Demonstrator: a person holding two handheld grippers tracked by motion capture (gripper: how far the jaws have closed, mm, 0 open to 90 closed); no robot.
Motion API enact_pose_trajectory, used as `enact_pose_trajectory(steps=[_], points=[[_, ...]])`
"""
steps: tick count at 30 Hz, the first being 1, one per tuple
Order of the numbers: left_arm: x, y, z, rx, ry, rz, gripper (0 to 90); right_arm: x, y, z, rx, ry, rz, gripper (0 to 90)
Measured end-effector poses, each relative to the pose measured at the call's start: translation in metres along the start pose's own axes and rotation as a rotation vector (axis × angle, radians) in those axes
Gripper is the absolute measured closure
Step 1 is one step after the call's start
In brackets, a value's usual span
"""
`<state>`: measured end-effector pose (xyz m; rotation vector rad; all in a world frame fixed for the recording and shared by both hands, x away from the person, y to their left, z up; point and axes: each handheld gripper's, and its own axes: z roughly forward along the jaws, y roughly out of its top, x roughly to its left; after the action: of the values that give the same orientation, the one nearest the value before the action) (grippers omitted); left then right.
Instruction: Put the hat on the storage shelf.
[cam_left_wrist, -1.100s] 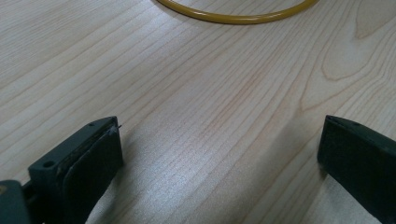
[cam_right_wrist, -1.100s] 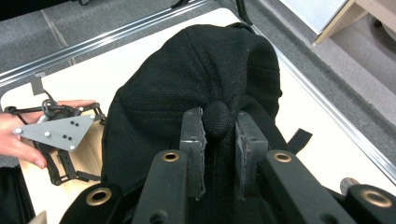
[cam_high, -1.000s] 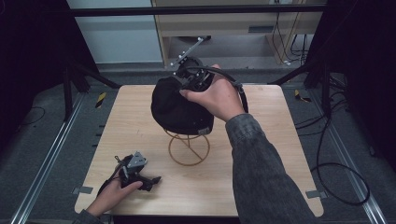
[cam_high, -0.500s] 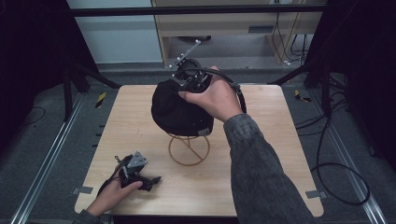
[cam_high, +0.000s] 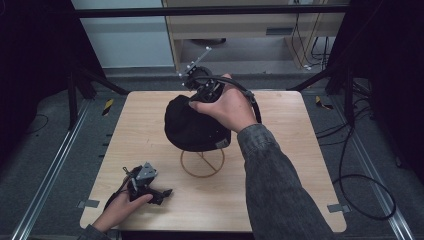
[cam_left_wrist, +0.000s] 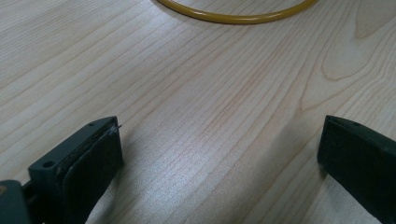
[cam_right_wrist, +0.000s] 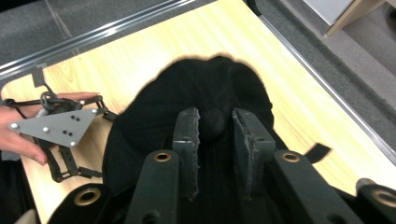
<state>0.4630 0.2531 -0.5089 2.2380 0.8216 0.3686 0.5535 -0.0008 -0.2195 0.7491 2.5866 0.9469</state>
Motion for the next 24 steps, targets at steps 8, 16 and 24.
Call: enact_pose_trajectory(steps=[8, 16, 24], points=[[0.000, 0.000, 0.000, 0.000, 0.000, 0.000, 0.0, 0.003, 0.002, -0.005, -0.044, 0.016, -0.004, 73.5], [0.000, 0.000, 0.000, 0.000, -0.002, -0.001, 0.0, 0.005, 0.000, -0.009, -0.056, 0.009, -0.010, 74.5], [0.000, 0.000, 0.000, 0.000, 0.000, 0.000, 0.0, 0.006, -0.010, -0.016, -0.091, 0.010, -0.010, 76.1]])
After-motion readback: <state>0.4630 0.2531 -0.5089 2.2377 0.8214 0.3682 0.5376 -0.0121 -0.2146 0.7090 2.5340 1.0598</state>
